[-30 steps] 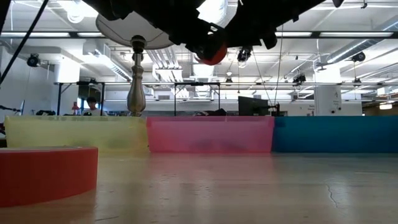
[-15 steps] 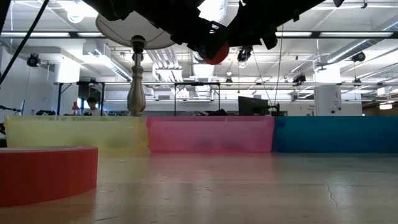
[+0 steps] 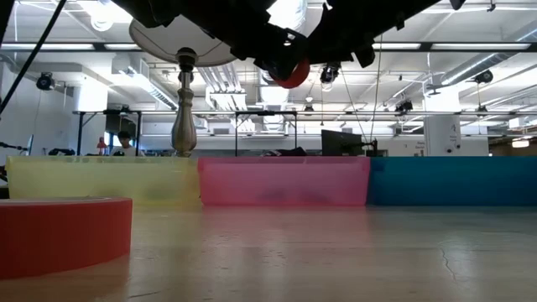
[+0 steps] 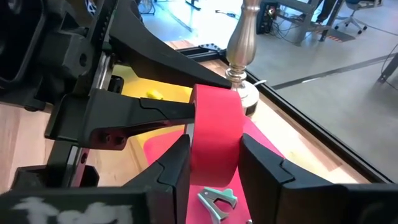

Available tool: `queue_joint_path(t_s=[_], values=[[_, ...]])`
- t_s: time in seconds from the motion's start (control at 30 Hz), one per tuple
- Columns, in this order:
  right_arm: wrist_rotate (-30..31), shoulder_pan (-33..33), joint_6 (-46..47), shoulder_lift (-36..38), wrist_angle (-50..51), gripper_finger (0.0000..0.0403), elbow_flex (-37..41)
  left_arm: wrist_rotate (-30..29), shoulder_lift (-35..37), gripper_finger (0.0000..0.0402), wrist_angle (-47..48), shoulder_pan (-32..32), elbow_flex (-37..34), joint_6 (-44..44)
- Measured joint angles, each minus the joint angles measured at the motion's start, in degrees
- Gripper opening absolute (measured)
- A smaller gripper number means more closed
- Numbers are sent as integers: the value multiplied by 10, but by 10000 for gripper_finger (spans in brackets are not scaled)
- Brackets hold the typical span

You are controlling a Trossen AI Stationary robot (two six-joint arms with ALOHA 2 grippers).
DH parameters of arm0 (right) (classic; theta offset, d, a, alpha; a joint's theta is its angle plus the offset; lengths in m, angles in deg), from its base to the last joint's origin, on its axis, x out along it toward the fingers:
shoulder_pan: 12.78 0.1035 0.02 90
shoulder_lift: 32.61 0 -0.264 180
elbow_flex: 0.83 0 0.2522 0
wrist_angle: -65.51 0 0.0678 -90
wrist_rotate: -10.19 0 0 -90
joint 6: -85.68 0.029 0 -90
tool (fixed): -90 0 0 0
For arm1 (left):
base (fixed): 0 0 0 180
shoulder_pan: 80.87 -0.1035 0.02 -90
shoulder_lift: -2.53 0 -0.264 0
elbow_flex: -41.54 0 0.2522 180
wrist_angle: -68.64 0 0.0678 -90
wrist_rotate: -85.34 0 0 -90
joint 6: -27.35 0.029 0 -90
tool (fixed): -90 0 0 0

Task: Pick and place Stapler, Stapler remover, tape
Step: Put the left orange tape into the blue bin

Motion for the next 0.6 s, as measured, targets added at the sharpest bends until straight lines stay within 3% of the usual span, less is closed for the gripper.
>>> queue_joint_path(t_s=[0.33,0.6], values=[[0,-1,0,0,1,106,0,6,0,101,3,0,0,0],[0,0,1,-1,4,106,1,16,0,118,61,0,0,1]])
